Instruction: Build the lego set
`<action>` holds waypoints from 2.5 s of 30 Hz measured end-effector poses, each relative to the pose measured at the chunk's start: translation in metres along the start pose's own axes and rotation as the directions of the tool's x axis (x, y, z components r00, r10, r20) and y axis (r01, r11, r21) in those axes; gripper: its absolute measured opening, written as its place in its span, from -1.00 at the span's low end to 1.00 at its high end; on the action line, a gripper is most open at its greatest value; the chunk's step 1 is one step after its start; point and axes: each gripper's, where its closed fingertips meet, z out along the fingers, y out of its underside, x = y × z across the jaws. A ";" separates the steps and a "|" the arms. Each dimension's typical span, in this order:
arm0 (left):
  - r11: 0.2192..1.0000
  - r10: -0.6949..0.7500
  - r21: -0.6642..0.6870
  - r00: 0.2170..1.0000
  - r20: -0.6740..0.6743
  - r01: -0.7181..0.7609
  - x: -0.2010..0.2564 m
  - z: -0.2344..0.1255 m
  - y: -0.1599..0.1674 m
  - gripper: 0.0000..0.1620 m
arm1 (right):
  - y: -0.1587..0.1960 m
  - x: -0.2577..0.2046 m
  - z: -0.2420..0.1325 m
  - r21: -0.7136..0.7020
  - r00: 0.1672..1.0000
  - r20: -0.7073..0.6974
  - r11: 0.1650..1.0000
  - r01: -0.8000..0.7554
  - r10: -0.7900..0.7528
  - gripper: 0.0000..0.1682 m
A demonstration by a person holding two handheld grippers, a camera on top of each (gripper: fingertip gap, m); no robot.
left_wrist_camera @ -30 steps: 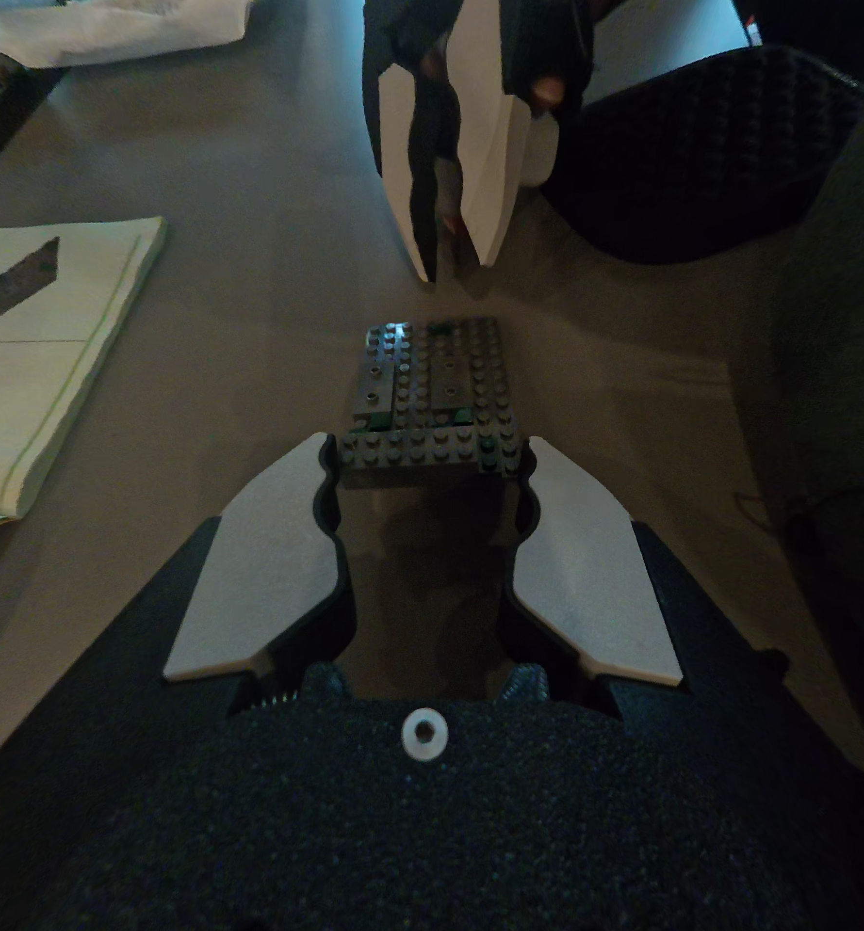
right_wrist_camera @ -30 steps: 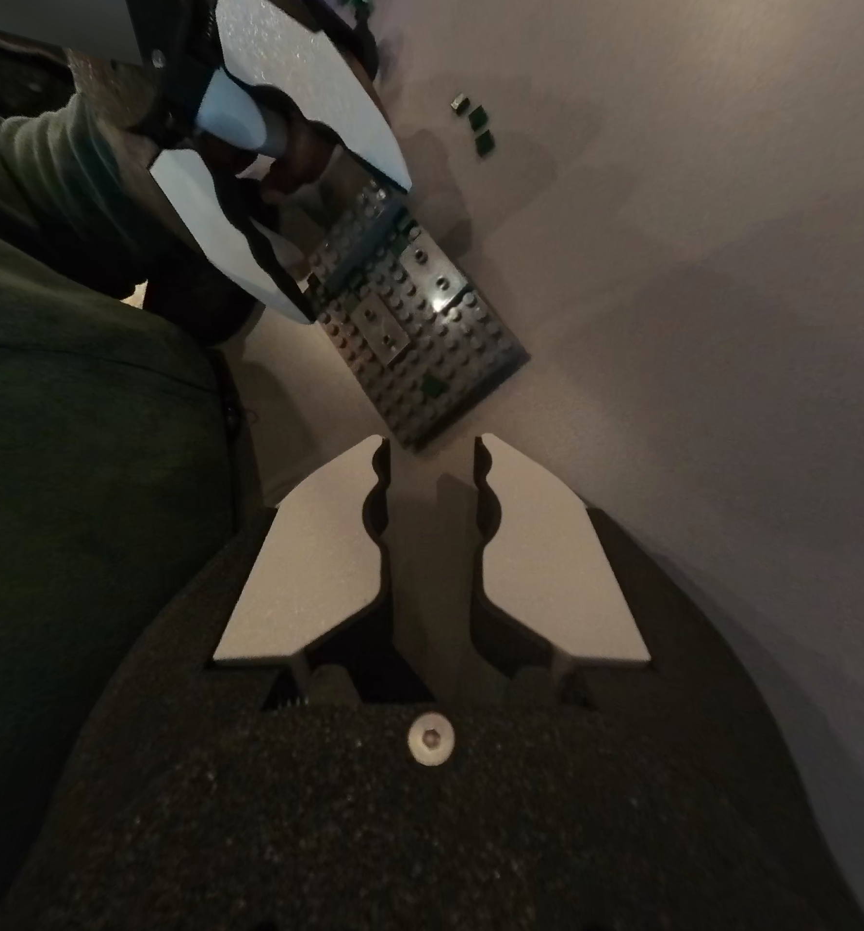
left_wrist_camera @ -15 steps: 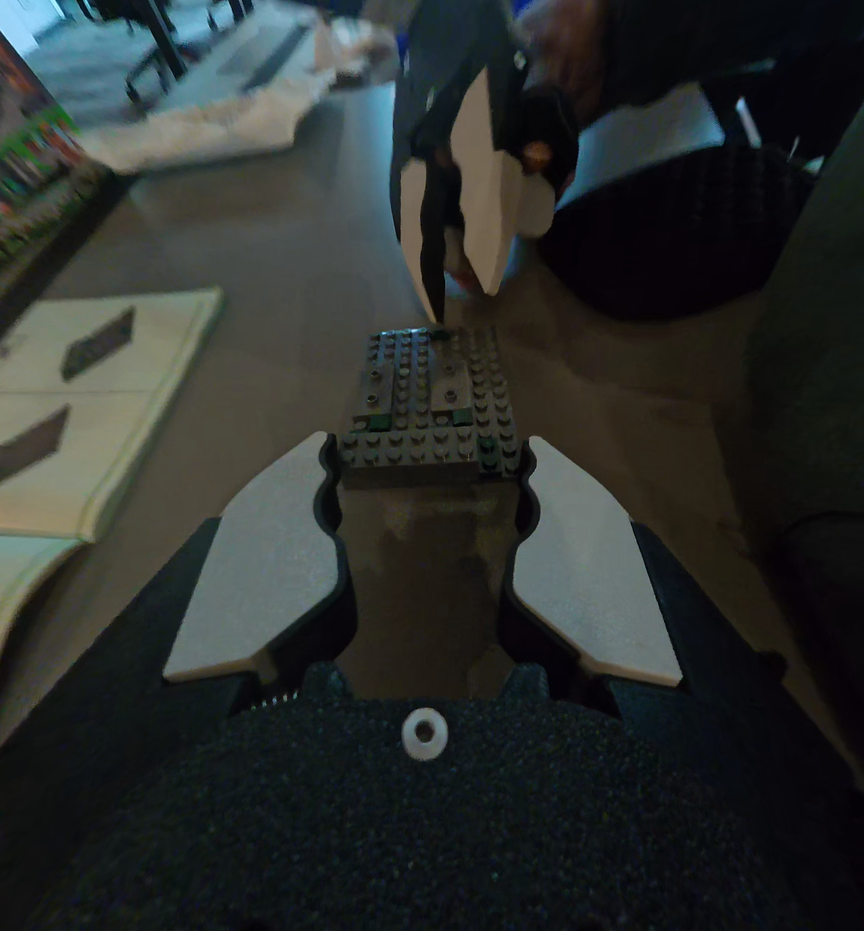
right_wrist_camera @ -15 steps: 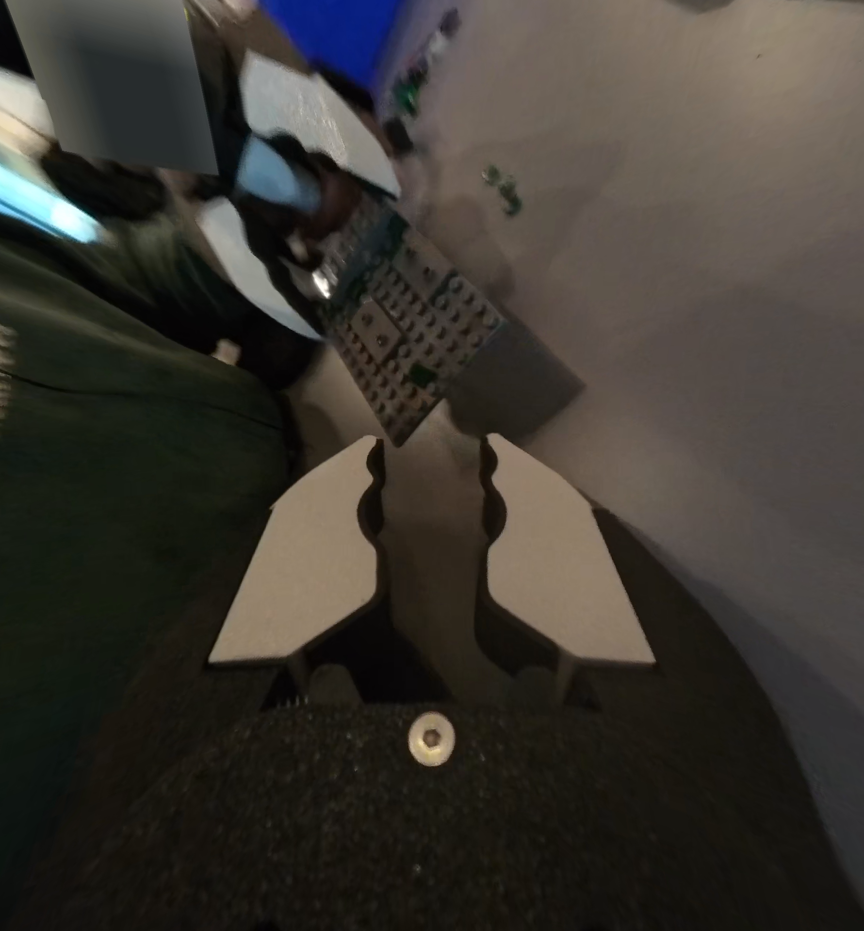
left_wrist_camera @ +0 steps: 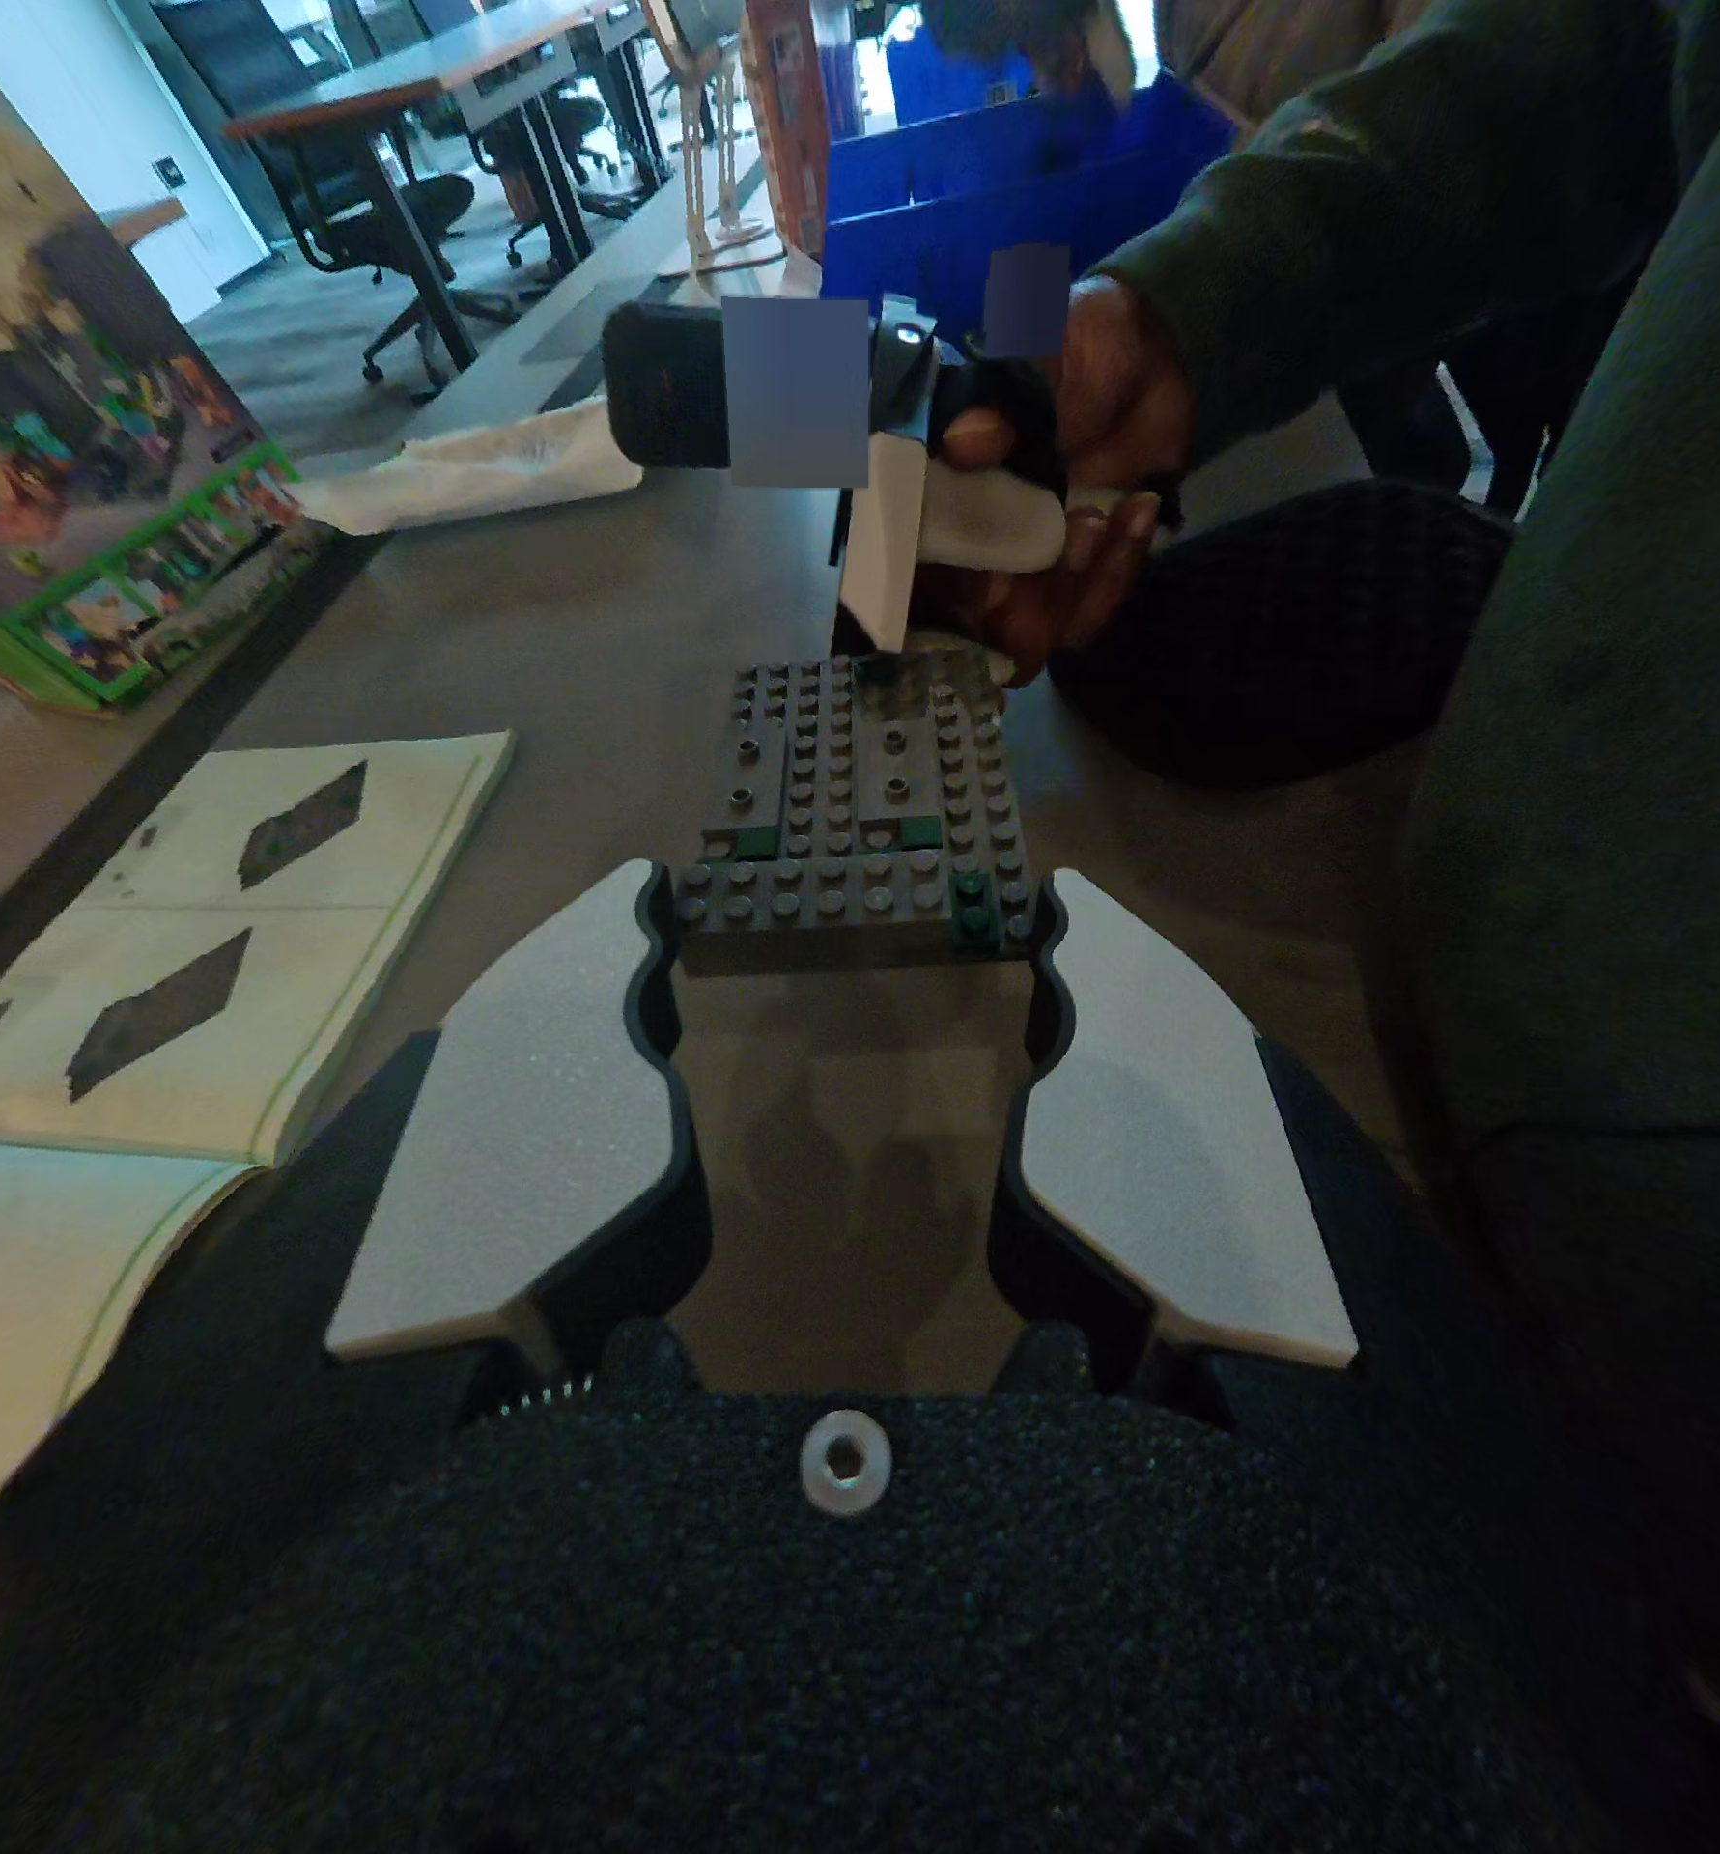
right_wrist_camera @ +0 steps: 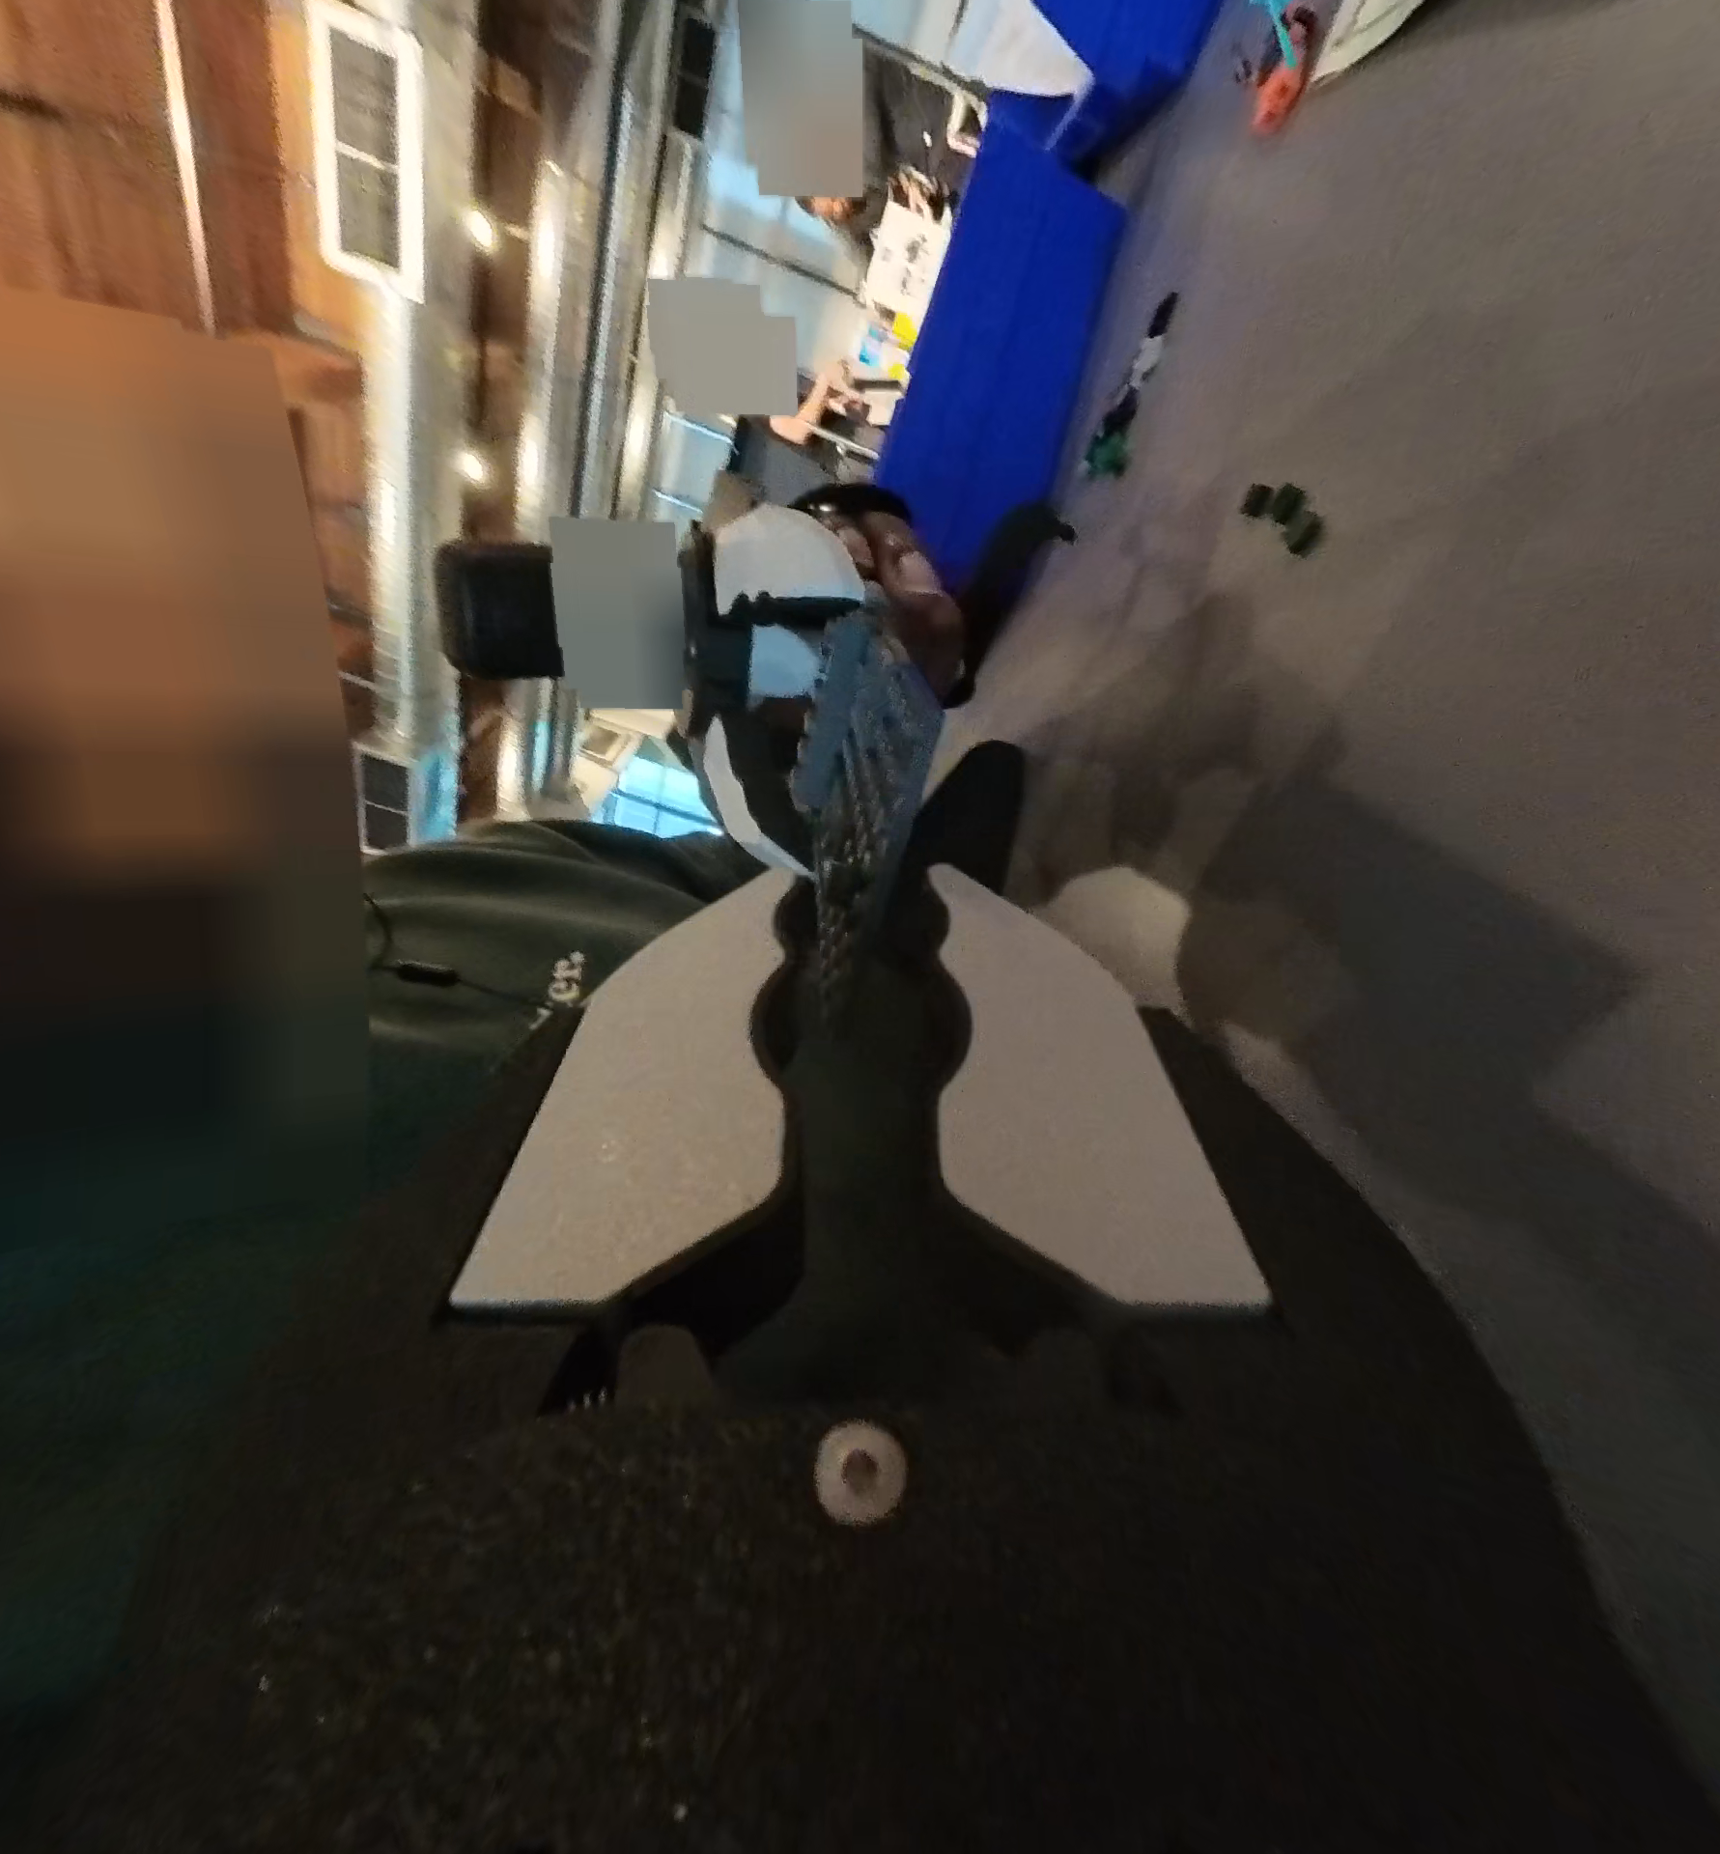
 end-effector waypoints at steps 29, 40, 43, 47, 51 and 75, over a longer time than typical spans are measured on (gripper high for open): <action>0.995 0.099 -0.024 0.995 0.029 -0.099 0.008 -0.004 -0.004 -0.18 | 0.010 -0.005 0.005 0.057 0.999 -0.037 0.998 0.022 -0.020 -0.91; 0.994 0.106 -0.008 0.994 0.036 -0.106 0.009 -0.007 -0.004 -0.39 | 0.012 -0.006 0.007 0.062 0.998 -0.056 0.997 0.039 -0.036 -0.93; 0.996 0.087 -0.020 0.996 0.031 -0.086 0.008 -0.007 0.000 -0.39 | 0.012 -0.003 0.008 0.072 0.999 -0.047 0.997 0.020 -0.017 -0.93; 0.996 0.085 -0.026 0.996 0.026 -0.084 0.008 -0.007 0.002 -0.38 | 0.013 -0.001 0.009 0.077 1.000 -0.030 0.997 -0.001 0.004 -0.93; 0.996 0.080 -0.037 0.997 0.009 -0.080 0.010 -0.005 0.003 -0.34 | 0.014 0.000 0.010 0.080 1.000 -0.015 0.996 -0.026 0.027 -0.93; 0.601 -0.728 0.123 0.604 -0.325 0.790 0.005 -0.009 -0.014 -0.59 | 0.004 -0.015 0.006 0.037 0.992 0.049 0.993 0.113 -0.115 -0.93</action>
